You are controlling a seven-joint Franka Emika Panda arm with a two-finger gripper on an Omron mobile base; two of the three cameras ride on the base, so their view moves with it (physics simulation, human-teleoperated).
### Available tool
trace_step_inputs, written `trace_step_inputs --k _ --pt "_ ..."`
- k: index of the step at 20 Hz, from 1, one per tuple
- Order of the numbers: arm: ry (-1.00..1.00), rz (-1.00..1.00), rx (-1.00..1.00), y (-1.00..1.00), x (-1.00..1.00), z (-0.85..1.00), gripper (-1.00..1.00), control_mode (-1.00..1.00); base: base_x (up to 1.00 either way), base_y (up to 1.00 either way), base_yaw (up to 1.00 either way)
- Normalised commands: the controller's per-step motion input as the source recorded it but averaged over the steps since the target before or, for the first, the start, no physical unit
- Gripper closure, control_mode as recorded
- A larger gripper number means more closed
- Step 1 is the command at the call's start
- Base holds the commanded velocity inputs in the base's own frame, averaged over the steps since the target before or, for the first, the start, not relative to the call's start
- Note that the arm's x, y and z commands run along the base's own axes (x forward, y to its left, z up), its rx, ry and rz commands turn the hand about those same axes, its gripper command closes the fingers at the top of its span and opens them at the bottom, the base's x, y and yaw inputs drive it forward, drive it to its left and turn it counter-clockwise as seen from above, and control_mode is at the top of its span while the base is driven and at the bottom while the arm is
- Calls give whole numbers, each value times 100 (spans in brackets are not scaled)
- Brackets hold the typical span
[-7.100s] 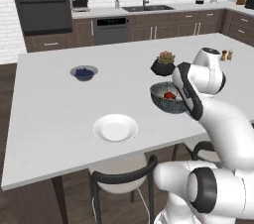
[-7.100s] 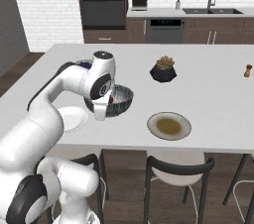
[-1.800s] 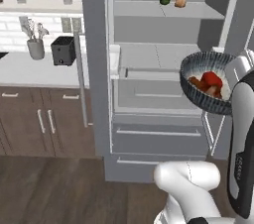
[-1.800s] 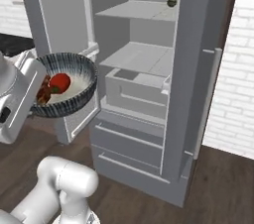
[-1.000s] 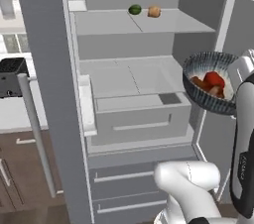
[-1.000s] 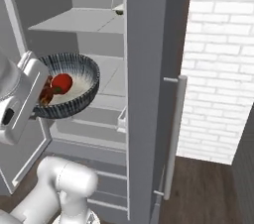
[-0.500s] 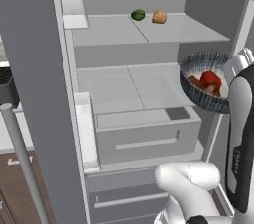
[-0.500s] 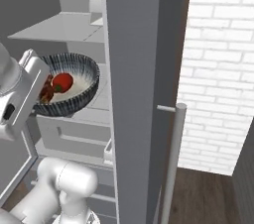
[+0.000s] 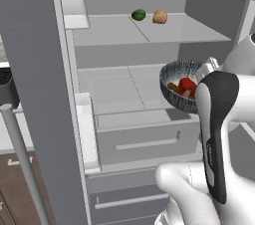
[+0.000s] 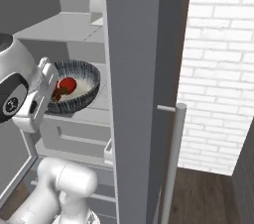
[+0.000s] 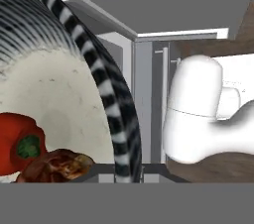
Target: Pick the chicken drumstick and bell pepper from their plates and place them in the bowl. Then put the bowl in the fridge.
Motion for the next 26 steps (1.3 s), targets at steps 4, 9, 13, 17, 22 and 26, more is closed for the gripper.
trace_step_inputs --k 4,9,13,17,22,26 --pt "4 7 0 0 100 -40 100 -100 0 0 0" --pt "3 0 0 0 92 -53 100 -100 0 0 0" --pt "1 0 0 0 63 -38 100 -100 0 0 0" --pt "1 0 0 0 43 -34 100 -100 0 0 0" --pt "2 0 0 0 23 -29 100 -100 0 0 0" --pt "3 0 0 0 47 -20 100 -100 0 0 0"
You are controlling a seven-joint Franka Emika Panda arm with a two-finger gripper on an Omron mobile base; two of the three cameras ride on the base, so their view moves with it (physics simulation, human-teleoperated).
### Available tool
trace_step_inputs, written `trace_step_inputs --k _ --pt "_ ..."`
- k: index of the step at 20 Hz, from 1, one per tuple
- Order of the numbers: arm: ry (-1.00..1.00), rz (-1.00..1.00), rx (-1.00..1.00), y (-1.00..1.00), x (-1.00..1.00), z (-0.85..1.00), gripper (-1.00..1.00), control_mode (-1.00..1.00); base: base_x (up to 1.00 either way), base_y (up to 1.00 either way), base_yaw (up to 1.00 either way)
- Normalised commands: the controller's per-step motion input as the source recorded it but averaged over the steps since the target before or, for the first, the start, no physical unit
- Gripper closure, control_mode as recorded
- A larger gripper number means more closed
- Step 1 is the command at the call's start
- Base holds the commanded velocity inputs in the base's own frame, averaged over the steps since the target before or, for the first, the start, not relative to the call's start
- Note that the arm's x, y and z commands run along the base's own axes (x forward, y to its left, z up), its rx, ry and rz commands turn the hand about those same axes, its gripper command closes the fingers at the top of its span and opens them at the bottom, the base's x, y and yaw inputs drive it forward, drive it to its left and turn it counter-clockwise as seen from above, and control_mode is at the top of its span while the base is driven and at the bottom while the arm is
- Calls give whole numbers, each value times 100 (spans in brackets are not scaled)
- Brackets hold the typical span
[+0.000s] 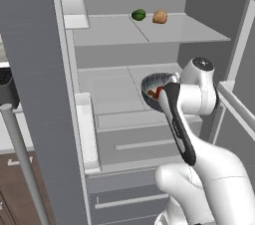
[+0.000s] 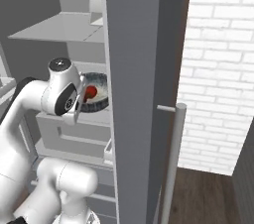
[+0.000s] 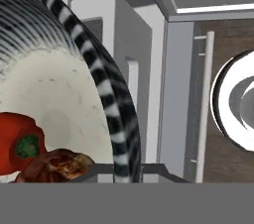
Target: Pick the chicken drumstick and bell pepper from their plates and place them in the bowl. Then put the bowl in the fridge.
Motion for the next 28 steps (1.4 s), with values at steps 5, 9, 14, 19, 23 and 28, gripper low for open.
trace_step_inputs --k 5,9,14,19,23,28 --pt "0 0 0 0 67 -18 100 -100 0 0 0" --pt "1 0 0 -4 63 -13 100 -100 0 0 0" --pt "1 0 0 -3 59 -8 100 -100 0 0 0" --pt "0 0 0 0 39 -14 100 -100 0 0 0" --pt "1 0 0 0 25 -37 100 -100 0 0 0" --pt "1 0 0 0 26 -37 100 -100 0 0 0"
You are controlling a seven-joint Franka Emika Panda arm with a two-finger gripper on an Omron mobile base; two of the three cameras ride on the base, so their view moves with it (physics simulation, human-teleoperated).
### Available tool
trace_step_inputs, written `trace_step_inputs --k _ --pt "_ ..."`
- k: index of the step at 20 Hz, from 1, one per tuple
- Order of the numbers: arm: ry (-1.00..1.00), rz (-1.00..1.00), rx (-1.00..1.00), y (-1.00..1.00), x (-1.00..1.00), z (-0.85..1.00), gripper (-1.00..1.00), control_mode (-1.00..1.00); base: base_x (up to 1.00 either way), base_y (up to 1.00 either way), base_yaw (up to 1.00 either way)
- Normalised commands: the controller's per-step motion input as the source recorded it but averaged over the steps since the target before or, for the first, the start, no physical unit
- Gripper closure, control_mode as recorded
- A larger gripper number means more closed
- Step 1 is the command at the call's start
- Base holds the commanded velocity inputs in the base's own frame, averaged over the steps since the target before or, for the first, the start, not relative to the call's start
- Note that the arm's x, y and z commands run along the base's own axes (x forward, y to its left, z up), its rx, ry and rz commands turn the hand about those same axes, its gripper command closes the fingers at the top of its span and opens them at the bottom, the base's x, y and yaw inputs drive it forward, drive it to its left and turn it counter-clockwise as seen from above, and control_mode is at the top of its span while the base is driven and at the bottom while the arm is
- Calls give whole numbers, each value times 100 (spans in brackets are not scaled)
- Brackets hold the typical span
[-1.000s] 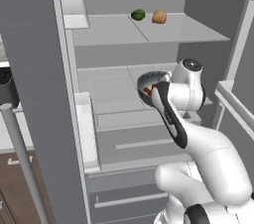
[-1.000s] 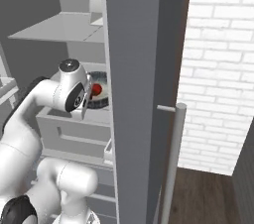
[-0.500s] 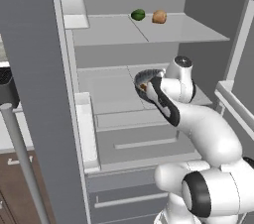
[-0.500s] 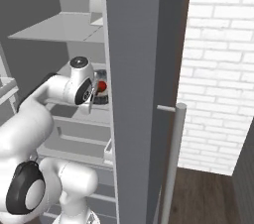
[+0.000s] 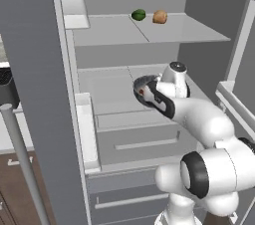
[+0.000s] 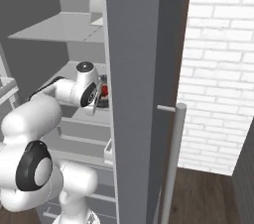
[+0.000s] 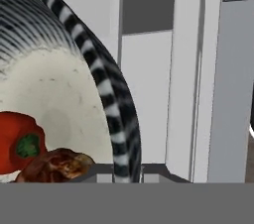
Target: Pick the chicken drumstick and bell pepper from their plates and place them in the bowl. Then put the bowl in the fridge.
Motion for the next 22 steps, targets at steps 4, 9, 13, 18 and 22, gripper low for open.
trace_step_inputs --k 4,9,13,18,22 --pt "0 0 0 -1 41 -14 100 -100 0 0 0" --pt "0 0 0 -13 52 -21 100 -100 0 0 0" --pt "-1 0 0 -2 38 -21 -100 -100 0 0 0" --pt "-3 0 0 0 2 0 -100 -100 0 0 0" --pt "-2 0 0 5 -38 28 -100 -100 0 0 0"
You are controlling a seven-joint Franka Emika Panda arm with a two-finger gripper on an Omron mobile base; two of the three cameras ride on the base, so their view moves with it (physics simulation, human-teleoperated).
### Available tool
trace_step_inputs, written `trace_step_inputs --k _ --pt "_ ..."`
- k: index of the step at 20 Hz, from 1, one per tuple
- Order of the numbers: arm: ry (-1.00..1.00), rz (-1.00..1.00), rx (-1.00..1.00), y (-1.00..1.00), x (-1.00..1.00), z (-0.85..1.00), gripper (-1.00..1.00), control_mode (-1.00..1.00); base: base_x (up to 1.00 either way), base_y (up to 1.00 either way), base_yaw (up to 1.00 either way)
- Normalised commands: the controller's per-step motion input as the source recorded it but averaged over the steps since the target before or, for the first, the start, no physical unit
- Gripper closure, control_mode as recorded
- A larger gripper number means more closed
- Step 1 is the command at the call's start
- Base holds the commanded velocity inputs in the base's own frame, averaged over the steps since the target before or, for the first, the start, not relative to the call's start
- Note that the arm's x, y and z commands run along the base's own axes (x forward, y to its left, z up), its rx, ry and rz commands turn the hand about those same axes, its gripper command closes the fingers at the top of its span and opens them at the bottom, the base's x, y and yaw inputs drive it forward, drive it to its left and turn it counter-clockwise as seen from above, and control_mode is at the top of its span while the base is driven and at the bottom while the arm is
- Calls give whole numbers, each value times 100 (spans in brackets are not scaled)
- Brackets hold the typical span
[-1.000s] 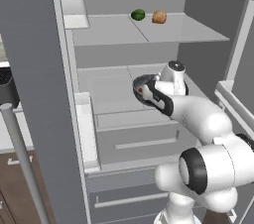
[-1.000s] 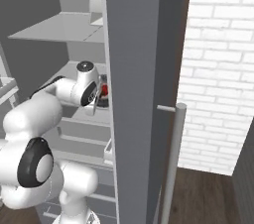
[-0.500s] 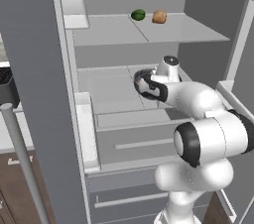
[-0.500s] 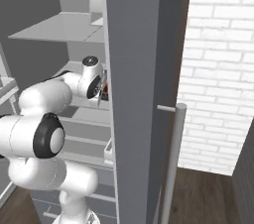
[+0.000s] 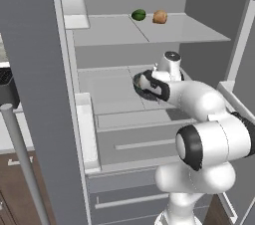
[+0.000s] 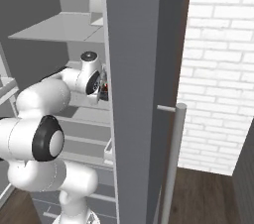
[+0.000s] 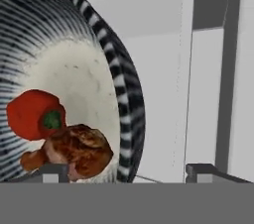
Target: Pick the chicken drumstick and bell pepper from their plates and place them in the bowl. Then put the bowl in the fridge.
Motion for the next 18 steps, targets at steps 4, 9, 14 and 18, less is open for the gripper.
trace_step_inputs --k 4,9,14,18 --pt "-8 0 0 0 -97 51 -100 -100 0 0 0" --pt "-1 0 0 0 -100 94 -100 -100 0 0 0" --pt "-12 0 0 -6 -100 48 -100 -100 0 0 0" --pt "-23 3 0 -1 -100 62 -100 -100 0 0 0"
